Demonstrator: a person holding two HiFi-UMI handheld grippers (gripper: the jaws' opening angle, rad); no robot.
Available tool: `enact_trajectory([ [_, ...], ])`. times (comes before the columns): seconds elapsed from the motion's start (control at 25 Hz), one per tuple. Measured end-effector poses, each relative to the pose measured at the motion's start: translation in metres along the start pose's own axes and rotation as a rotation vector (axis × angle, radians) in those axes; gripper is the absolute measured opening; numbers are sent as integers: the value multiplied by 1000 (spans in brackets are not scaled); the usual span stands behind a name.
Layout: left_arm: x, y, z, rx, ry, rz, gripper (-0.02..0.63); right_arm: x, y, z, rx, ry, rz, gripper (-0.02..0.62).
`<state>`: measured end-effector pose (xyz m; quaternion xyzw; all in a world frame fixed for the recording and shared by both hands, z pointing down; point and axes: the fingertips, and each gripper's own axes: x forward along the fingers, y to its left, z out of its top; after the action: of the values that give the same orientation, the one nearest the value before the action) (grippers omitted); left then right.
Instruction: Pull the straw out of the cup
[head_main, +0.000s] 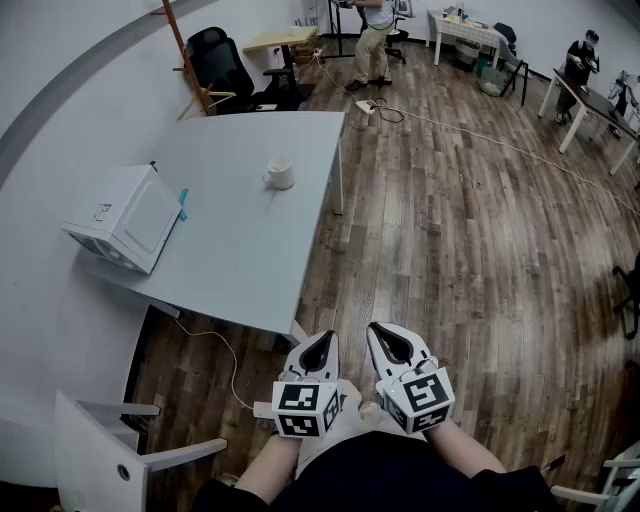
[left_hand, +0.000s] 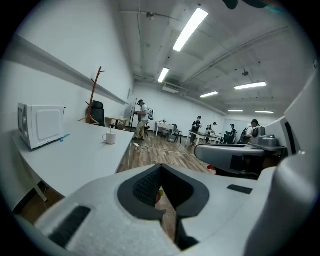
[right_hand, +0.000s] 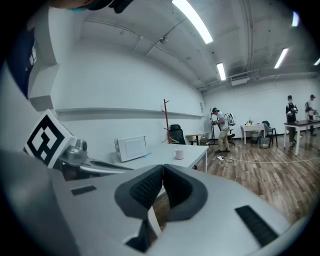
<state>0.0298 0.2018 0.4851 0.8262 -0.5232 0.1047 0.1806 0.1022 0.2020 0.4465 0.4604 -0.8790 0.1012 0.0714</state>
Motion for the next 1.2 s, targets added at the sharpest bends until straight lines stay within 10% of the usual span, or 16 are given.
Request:
enact_trajectory([
  [1.2, 7, -10, 0, -57, -23, 38, 12, -4, -15, -1, -18, 9, 37, 31],
])
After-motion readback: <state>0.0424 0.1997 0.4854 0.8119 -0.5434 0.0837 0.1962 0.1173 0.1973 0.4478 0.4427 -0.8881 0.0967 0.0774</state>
